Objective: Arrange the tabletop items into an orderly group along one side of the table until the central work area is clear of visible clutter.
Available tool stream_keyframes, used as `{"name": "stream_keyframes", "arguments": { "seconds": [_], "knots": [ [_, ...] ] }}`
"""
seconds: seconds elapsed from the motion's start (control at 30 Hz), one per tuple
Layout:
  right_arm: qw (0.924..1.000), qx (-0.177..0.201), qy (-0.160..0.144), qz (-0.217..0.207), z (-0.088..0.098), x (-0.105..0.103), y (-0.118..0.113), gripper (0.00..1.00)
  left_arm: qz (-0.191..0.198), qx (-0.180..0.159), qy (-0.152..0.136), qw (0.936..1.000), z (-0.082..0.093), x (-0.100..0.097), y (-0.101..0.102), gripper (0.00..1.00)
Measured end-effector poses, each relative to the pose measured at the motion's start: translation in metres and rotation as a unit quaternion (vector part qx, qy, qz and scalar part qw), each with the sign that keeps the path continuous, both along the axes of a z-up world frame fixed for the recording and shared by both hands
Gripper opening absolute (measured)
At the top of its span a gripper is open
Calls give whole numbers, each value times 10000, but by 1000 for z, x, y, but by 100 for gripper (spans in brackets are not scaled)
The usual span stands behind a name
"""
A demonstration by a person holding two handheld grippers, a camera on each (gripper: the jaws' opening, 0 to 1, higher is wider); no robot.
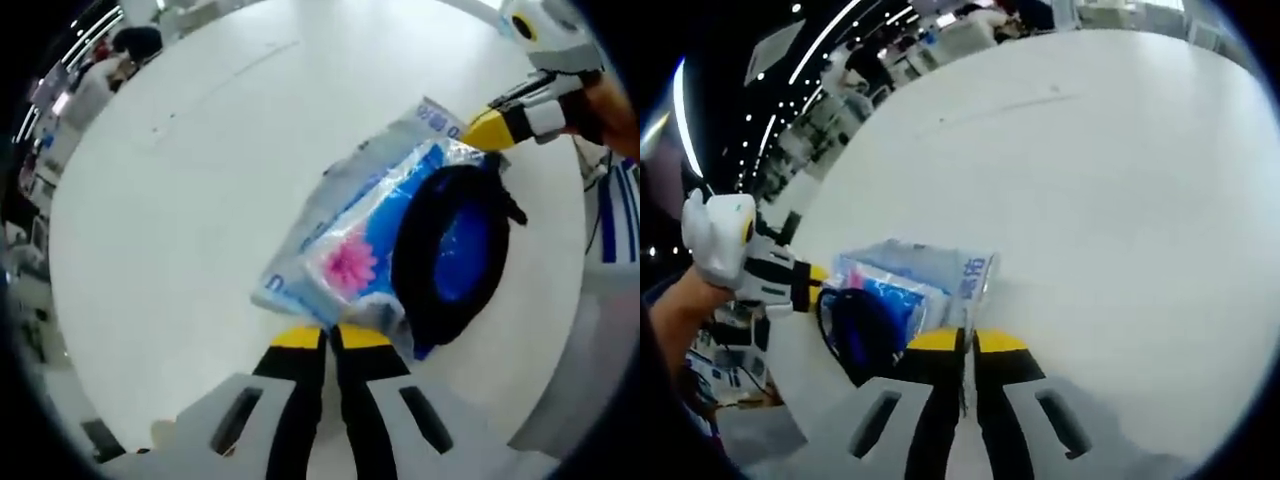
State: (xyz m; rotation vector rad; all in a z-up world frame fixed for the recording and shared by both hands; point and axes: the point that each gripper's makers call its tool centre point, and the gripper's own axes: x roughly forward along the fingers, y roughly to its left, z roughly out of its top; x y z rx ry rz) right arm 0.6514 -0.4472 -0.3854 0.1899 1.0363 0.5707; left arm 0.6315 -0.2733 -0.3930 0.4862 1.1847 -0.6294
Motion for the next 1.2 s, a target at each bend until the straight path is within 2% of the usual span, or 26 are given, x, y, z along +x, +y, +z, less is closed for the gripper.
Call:
{"name": "stream_keyframes", "arguments": {
  "seconds": [0.37,0.53,0.7,0.73,0.77,0.93,1.2],
  "knots": [
    [9992,-244,-151,271,-6,0,0,6,60,33,-57,10000,0,1,2,7],
    [9976,-447,-309,437,-8,2,2,7,110,41,-61,9999,1,0,4,10],
    [9907,-954,-530,807,-16,2,-2,16,136,39,-81,9999,1,1,5,11],
    [9892,-953,-647,904,-14,4,0,15,149,34,-91,9998,2,1,5,11],
    [9901,-970,-561,849,-15,1,0,15,153,30,-99,9998,2,1,5,11],
    [9906,-935,-559,831,-13,2,-1,16,188,7,-144,9997,6,-1,8,13],
    [9932,-643,-739,630,4,7,-1,17,183,-139,-333,9992,19,0,7,17]
  ]
}}
